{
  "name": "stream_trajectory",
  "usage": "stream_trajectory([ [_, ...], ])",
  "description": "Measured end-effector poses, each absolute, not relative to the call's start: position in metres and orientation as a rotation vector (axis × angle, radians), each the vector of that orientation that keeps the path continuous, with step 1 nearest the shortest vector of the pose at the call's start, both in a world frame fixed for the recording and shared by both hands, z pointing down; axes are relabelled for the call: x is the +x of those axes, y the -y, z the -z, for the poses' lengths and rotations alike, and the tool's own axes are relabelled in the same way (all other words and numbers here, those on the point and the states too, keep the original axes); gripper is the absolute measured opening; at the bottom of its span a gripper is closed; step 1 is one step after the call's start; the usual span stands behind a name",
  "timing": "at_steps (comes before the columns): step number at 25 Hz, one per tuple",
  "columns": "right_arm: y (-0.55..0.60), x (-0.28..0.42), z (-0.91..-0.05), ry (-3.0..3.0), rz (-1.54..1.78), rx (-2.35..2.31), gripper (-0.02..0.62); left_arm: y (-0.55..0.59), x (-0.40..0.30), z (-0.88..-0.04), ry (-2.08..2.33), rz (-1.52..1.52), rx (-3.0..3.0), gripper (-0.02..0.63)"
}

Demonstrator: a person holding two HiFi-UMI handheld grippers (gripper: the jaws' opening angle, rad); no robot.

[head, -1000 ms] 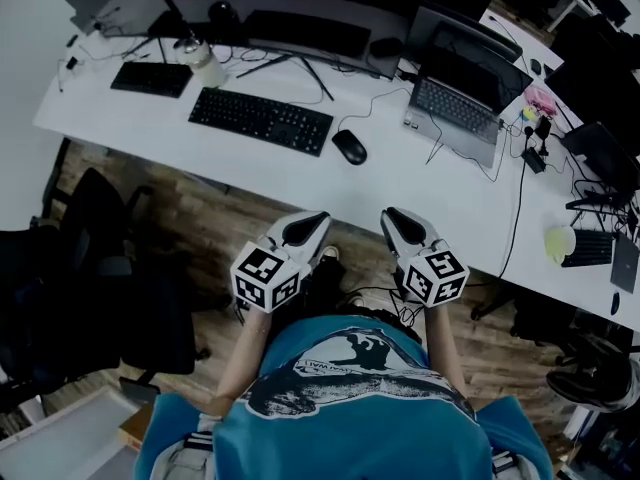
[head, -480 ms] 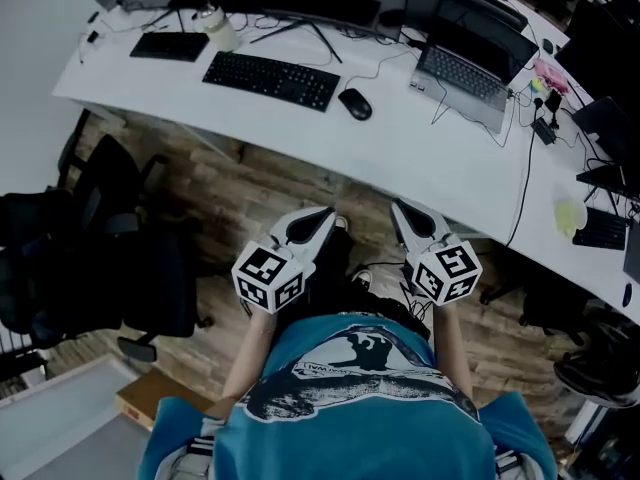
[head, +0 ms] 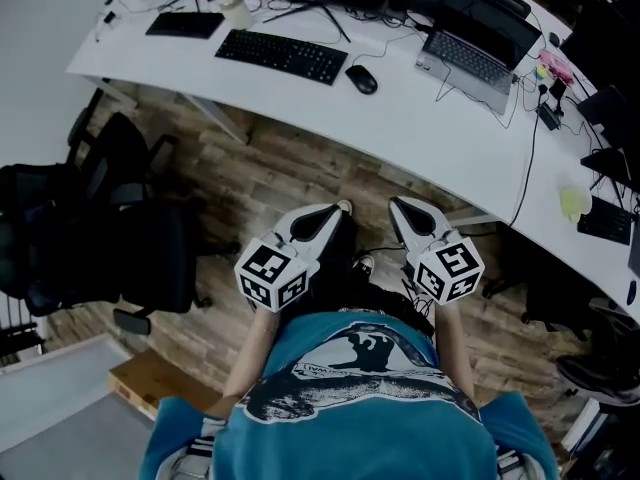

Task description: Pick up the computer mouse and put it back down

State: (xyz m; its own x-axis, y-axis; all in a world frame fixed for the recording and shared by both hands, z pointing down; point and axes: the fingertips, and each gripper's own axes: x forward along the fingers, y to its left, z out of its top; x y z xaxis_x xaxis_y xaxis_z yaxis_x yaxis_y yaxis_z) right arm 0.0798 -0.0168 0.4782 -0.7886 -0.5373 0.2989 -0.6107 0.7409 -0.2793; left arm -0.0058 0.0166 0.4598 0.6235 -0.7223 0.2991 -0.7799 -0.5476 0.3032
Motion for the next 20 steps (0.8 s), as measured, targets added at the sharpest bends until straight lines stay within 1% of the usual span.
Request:
stream_trajectory([
  [20,0.005,0.088,-0.465,2.792,-0.482,0.858,0.002,-0.024,0.019,-0.451,1.170,-0.217,2.494,0.014],
])
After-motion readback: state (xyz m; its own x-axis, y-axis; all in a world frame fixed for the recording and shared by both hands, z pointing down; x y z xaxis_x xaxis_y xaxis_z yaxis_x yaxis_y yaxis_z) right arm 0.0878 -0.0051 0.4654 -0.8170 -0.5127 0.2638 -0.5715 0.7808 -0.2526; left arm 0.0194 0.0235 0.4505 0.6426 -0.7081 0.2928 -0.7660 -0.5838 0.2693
